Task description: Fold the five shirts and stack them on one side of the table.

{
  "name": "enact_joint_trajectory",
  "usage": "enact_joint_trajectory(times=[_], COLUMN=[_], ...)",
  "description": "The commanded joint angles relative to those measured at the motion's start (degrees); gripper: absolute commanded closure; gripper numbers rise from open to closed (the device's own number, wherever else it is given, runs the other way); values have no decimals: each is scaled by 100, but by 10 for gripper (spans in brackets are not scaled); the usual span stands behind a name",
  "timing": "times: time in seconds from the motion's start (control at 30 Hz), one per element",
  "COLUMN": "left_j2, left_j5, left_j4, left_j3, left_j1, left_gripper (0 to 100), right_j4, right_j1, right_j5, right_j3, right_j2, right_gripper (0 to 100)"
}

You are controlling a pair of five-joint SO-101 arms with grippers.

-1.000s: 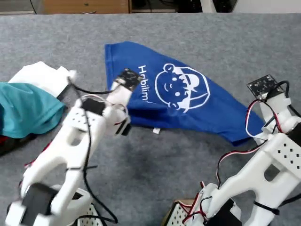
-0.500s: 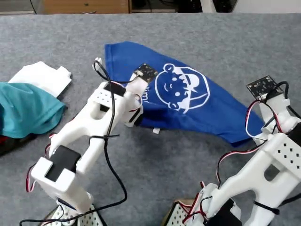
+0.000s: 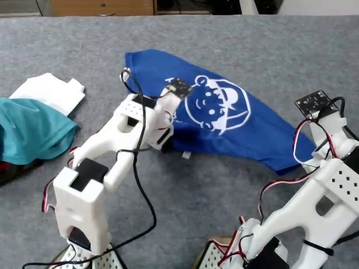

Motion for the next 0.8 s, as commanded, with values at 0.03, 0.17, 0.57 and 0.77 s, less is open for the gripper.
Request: enact_joint_trajectory(times=[0.03, 0.17, 0.57, 0.77], left_j2=[127, 127, -286, -1640], left_j5=[-53, -53, -18, 185], left_j4=[-53, -44, 1081, 2470], left_j3=[-501, -501, -1064, -1943], left_j1=[-26, 0, -237, -448], left_gripper=[795, 802, 982, 982], right_j4=[18, 18, 9, 35], right_j1=[92, 92, 84, -92], right_j5=[70, 70, 79, 18], right_j3=[-4, -4, -31, -391], right_j2=[4, 13, -22, -22], right_gripper=[997, 997, 997, 997])
